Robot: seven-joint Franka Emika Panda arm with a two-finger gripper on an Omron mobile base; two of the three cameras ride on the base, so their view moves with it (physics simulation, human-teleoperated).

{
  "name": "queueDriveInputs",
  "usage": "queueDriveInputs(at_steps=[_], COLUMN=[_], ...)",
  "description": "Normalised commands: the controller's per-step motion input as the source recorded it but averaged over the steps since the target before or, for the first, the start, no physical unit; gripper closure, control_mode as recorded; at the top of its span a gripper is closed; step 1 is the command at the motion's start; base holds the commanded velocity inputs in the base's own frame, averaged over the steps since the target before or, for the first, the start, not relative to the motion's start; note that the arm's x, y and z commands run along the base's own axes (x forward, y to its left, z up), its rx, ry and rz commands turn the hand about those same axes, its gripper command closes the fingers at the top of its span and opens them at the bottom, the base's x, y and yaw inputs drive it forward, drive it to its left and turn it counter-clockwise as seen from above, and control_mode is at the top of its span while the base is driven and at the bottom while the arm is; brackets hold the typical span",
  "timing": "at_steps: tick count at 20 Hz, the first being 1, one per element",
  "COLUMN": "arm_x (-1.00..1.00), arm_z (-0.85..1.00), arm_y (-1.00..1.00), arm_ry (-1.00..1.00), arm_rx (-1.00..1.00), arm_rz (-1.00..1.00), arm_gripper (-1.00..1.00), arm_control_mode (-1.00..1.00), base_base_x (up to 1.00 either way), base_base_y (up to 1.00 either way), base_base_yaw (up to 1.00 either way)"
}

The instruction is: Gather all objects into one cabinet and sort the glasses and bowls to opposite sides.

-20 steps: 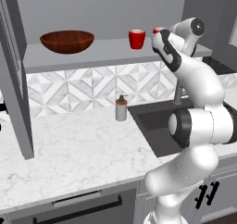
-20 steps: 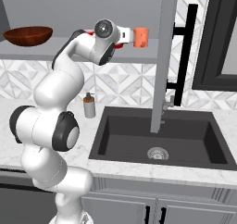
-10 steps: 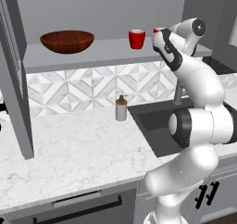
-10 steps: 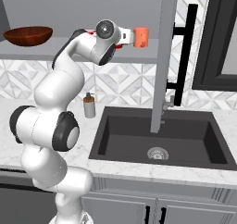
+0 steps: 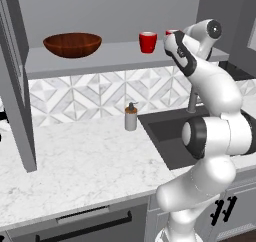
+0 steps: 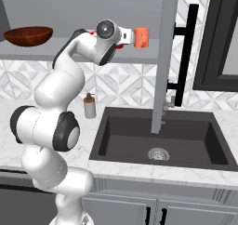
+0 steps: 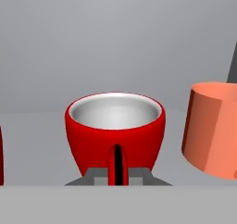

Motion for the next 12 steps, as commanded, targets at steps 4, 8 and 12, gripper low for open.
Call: queueDriveInputs(at_steps=[4, 8, 12], arm_x=[0.01, -0.03, -0.22], arm_z=[0.01, 0.14, 0.1], arm_y=[0.02, 0.0, 0.0], arm_ry=[0.0, -0.01, -0.01], arm_rx=[0.0, 0.0, 0.0], arm_rz=[0.0, 0.0, 0.0], arm_gripper=[-1.0, -1.0, -1.0], arm_control_mode=[-1.0, -1.0, -1.0], base_base_x=[0.0, 0.0, 0.0], base_base_y=[0.0, 0.0, 0.0], base_base_yaw=[0.0, 0.0, 0.0])
